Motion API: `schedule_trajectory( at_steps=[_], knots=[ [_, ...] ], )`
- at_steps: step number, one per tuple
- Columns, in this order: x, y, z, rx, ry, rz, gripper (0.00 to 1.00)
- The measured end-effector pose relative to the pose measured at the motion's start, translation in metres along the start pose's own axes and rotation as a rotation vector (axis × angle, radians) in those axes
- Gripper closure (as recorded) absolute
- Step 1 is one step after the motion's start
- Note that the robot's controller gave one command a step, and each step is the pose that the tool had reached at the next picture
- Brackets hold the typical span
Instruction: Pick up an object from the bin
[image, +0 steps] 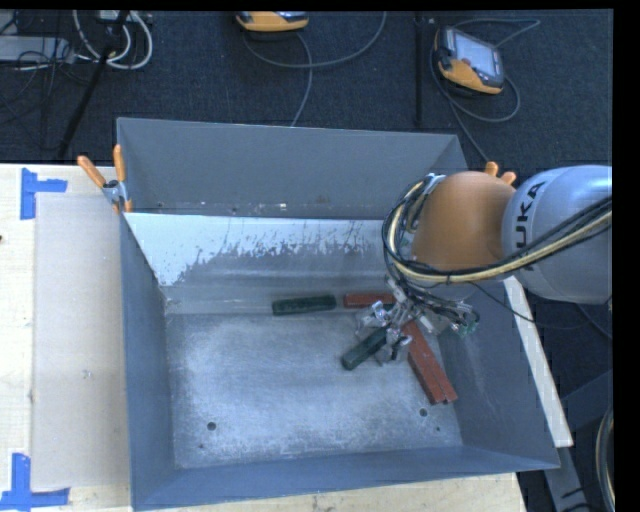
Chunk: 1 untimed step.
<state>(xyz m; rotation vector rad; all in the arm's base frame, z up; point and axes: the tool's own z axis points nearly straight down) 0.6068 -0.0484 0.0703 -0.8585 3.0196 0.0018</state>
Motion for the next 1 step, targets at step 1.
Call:
schedule_trajectory(
  at_steps=[1],
  knots=[
    [-0.0138, 0.0198, -0.1377, 0.005, -0.007, -0.043, 1.00]
  ],
)
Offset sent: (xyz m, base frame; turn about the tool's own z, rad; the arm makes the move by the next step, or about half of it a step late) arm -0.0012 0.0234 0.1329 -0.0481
